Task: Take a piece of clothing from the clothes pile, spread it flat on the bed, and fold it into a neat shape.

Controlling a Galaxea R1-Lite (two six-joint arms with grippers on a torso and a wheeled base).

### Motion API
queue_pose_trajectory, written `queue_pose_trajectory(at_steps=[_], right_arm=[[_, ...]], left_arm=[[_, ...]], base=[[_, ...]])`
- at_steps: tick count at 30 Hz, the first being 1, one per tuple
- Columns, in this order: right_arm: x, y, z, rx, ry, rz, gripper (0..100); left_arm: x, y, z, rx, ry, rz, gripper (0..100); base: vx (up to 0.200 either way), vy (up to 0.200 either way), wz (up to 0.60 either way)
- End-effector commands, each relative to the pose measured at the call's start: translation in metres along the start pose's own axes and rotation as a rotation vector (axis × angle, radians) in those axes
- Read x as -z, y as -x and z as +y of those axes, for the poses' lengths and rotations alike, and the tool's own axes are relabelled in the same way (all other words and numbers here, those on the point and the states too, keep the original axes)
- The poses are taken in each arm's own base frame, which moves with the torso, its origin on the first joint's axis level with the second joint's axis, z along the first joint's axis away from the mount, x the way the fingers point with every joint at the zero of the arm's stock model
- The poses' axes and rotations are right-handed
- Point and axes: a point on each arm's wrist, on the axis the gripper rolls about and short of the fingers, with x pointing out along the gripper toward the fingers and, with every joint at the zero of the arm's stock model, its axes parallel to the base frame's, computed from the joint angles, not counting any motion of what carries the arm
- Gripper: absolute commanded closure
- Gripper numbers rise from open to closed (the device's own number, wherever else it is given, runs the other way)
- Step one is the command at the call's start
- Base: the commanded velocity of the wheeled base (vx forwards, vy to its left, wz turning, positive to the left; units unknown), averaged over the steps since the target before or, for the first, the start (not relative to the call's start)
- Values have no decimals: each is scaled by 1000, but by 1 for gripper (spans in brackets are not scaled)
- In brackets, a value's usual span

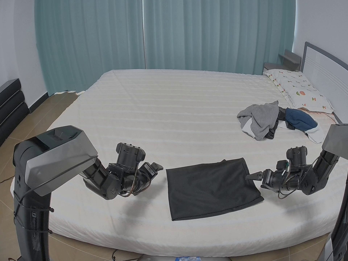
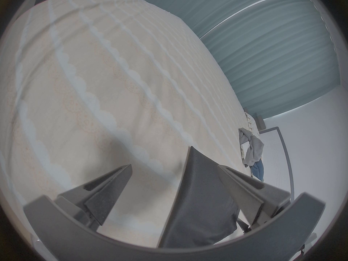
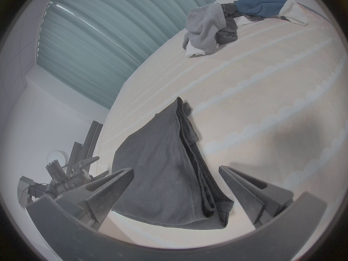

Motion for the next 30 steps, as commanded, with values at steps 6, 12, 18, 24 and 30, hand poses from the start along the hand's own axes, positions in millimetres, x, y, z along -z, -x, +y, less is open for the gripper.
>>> queue_pose_trajectory(at_steps=[6,12,18,24,30], right_arm=[[12,-5,-3,19,17,45,100],[16,1,-6,55,47,45,100],[13,8,-7,74,43,23,100],[13,13,-5,72,46,20,100],[16,13,-6,76,48,29,100]], left_arm=[[-2,6,-2,9,2,-5,0],[-1,5,-2,9,3,-5,0],[-1,5,-2,9,2,-5,0],[-2,5,-2,10,2,-6,0],[-1,5,-2,9,2,-5,0]], base=[[0,0,0],[0,0,0],[0,0,0],[0,0,0],[0,0,0]])
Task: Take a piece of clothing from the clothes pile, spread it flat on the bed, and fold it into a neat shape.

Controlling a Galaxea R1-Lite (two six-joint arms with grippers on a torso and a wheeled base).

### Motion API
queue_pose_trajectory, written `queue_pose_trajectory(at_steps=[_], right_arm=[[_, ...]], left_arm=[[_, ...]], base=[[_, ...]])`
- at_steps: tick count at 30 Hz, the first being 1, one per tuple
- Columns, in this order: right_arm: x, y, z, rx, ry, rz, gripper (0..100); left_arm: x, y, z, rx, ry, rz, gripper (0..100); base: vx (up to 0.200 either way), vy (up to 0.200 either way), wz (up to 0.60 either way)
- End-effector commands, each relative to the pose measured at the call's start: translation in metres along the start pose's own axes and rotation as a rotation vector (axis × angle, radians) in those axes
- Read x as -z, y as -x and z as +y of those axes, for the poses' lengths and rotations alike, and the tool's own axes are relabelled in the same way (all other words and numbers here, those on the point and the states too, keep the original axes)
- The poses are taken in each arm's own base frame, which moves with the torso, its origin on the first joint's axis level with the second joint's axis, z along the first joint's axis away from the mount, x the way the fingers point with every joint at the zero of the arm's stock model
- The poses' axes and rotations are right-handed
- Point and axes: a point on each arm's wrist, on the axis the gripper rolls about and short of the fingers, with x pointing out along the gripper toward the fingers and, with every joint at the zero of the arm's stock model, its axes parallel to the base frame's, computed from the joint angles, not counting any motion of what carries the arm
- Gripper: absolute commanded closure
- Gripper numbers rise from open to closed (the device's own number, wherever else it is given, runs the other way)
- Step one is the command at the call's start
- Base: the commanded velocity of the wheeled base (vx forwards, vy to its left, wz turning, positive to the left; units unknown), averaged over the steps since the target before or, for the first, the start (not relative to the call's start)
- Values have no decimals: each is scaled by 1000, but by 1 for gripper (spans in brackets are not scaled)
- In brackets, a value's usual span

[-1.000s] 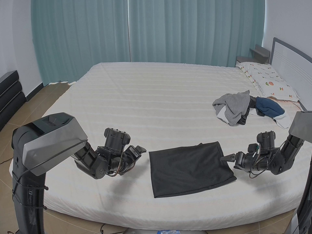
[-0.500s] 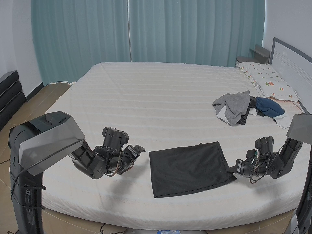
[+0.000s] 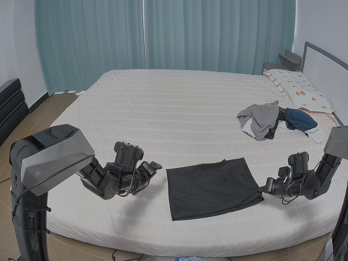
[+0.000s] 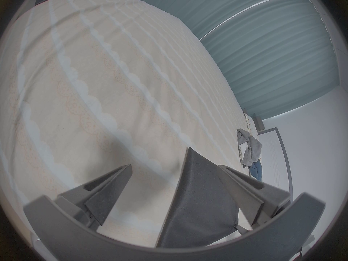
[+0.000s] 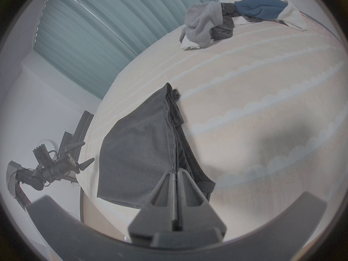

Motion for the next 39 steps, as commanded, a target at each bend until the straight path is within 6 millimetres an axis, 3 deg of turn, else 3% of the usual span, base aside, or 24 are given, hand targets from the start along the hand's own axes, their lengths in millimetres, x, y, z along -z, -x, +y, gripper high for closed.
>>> queue_pose_trajectory(at_steps=[1,8,9,14,18,29,39], right_arm=[[2,0,0,1,-1,8,100],[7,0,-4,12,26,27,100],[7,1,-4,12,29,23,0],[-4,8,0,-9,31,-23,0],[-7,10,3,-25,-32,-39,0],[-7,7,-2,-101,-225,-61,0],[1,4,-7,-124,-300,-76,0]], left_arm=[[0,0,0,0,0,0,0],[1,0,0,0,-2,1,0],[1,0,0,0,-2,1,0],[5,0,-2,6,-14,13,0],[19,-2,-8,22,-52,52,0],[49,-10,-10,14,-248,98,0],[57,-22,-8,29,-335,73,0]], base=[[0,0,0],[0,0,0],[0,0,0],[0,0,0],[0,0,0],[0,0,0],[0,0,0]])
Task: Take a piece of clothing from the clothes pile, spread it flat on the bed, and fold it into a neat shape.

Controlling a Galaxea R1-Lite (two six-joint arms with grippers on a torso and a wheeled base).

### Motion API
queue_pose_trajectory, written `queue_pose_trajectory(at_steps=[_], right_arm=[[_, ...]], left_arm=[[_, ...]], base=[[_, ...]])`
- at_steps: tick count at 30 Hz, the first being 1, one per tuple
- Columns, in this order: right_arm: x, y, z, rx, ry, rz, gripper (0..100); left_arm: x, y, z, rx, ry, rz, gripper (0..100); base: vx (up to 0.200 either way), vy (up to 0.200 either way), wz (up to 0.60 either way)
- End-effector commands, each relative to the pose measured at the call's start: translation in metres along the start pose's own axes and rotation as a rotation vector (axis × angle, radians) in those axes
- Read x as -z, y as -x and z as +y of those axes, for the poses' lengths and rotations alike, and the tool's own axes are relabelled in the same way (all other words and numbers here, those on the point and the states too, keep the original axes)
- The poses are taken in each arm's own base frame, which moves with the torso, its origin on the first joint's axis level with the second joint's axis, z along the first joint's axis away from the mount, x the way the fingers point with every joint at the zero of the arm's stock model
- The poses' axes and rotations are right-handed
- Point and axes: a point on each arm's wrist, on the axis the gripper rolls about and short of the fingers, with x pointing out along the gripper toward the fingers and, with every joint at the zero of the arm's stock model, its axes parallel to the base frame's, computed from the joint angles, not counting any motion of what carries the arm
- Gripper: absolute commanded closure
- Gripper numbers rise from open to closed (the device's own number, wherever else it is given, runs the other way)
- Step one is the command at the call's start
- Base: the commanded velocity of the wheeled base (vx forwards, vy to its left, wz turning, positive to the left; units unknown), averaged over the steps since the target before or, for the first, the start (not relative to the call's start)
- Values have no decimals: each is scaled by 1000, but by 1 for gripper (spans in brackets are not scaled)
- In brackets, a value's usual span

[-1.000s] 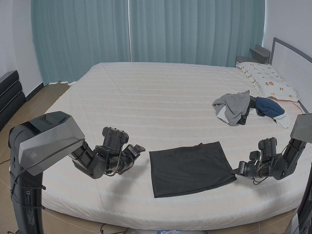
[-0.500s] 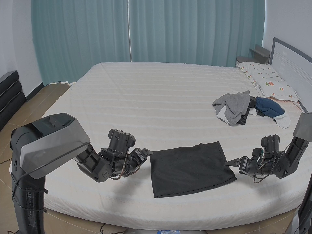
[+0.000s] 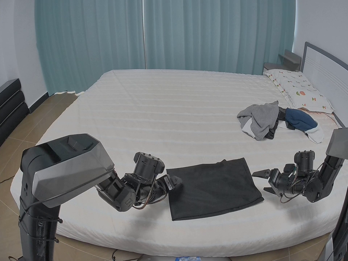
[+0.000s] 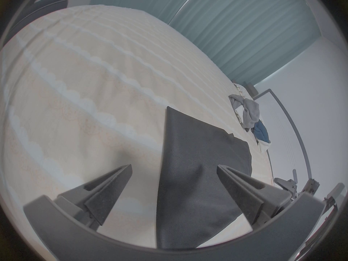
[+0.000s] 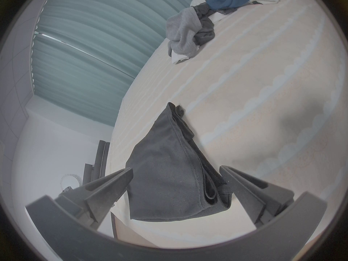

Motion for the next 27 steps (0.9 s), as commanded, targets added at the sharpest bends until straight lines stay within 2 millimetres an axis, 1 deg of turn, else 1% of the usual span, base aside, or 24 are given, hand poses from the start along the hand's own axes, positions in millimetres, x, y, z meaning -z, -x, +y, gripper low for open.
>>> queue_pose_trajectory(at_steps=[1,4,8,11,20,21,27], right_arm=[[6,-3,-7,12,-17,16,0],[6,-2,-7,8,-14,11,0],[6,-3,-8,8,-14,11,0],[6,-2,-7,5,-13,10,0],[7,-2,-7,6,-14,11,0],[7,-2,-7,7,-14,12,0],[7,-1,-7,8,-17,11,0]], left_arm=[[6,-10,4,10,-30,-9,0],[9,-14,2,34,-37,-21,0],[7,-15,1,41,-35,-23,0],[11,-16,-1,49,-41,-11,0],[13,-20,-4,56,-46,-10,0],[12,-20,-3,56,-45,-10,100],[12,-19,-4,59,-41,-11,100]], base=[[0,0,0],[0,0,0],[0,0,0],[0,0,0],[0,0,0],[0,0,0],[0,0,0]])
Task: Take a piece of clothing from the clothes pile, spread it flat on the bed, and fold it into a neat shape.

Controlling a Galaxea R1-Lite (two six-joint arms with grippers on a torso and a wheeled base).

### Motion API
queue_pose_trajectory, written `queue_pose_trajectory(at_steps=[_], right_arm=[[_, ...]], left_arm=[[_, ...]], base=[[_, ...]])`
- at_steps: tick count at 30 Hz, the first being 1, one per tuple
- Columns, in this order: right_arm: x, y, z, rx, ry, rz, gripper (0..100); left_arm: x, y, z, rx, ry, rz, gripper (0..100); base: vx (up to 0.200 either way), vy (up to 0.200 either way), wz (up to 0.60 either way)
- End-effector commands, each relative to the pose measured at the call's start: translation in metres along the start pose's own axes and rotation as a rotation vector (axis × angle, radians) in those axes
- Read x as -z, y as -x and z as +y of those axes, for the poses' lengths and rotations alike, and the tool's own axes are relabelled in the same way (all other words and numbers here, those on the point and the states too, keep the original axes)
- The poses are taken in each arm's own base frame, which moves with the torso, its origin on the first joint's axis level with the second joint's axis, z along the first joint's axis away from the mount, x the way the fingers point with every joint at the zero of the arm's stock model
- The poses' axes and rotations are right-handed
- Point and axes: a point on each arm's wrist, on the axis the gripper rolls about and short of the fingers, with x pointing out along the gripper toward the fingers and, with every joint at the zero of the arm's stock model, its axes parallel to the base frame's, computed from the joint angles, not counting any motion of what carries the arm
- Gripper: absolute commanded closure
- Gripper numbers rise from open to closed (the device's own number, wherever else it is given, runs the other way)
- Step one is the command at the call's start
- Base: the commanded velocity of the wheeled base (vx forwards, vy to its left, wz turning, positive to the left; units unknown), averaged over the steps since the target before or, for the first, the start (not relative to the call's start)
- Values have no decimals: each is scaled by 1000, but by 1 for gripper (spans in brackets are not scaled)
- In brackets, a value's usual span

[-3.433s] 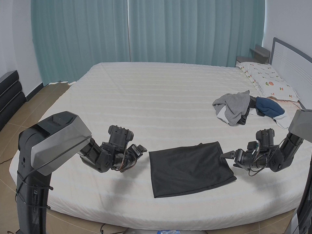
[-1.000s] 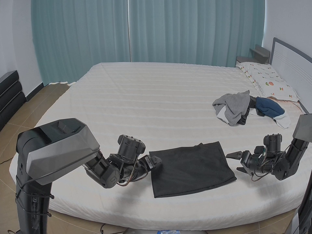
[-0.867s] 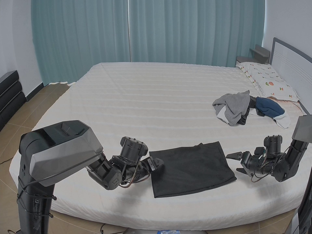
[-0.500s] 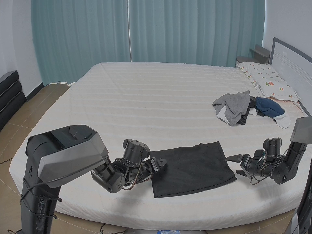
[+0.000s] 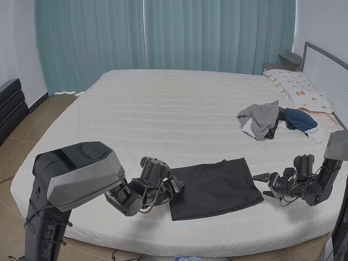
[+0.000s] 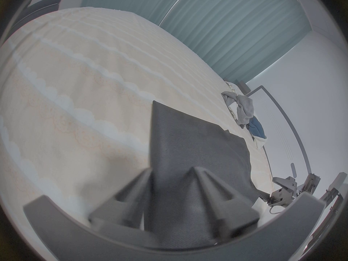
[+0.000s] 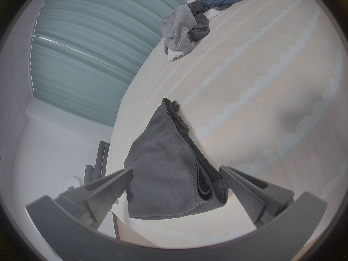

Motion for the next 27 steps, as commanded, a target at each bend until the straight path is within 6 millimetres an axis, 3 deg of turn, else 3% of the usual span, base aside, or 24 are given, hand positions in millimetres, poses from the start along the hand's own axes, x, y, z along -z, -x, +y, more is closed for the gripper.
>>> queue_pose_trajectory(at_steps=[1,10,18,27], right_arm=[[0,0,0,0,-1,1,0],[-3,3,-2,4,-7,-14,0],[-4,3,-2,3,-7,-15,0],[-3,3,-3,4,-28,-15,0]], left_arm=[[0,0,0,1,3,-9,100],[-2,1,0,26,14,-43,100],[-5,7,10,-2,36,-41,100],[-19,18,20,-18,55,-58,100]], base=[[0,0,0],[0,0,0],[0,0,0],[0,0,0]])
